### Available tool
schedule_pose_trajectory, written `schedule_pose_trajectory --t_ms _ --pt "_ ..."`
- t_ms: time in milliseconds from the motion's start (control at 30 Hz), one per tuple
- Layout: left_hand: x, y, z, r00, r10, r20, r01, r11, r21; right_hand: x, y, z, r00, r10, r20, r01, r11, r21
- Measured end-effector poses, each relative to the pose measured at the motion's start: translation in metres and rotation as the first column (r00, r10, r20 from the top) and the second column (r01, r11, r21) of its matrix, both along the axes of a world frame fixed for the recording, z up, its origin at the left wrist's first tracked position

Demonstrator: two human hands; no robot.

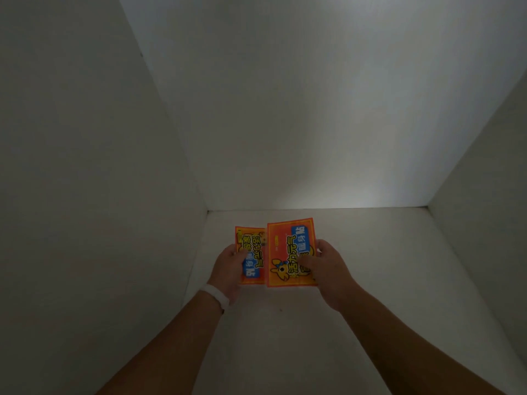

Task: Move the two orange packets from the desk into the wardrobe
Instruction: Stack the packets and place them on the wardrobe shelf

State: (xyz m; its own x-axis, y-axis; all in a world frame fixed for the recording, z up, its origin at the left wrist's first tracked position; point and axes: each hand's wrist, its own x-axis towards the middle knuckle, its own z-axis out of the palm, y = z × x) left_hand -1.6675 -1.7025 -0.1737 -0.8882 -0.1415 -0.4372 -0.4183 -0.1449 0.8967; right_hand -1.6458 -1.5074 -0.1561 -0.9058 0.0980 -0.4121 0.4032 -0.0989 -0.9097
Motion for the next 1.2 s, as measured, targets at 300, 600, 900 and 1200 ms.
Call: schedule_pose_trajectory --t_ms 300,600,900,1200 --pt "-0.077 -0.011 -0.025 0.995 -0.074 0.073 0.094 0.937 -0.337 -0.055 0.011 -0.024 0.998 -0.030 0.054 0.034 0.997 -0.075" --pt "-0.091 -0.010 -0.030 0.977 -0.127 0.168 0.206 0.745 -0.634 -0.072 0.006 -0.038 0.995 -0.015 0.099 0.024 0.996 -0.085" --pt "-0.079 -0.030 -0.022 0.970 -0.184 0.159 0.239 0.605 -0.760 -0.080 -0.014 -0.044 0.994 0.026 0.107 -0.024 0.999 -0.021" --pt "-0.074 -0.014 -0.026 0.997 -0.077 0.015 0.077 0.908 -0.412 -0.087 -0.046 -0.043 0.984 0.134 0.119 -0.155 0.969 0.192"
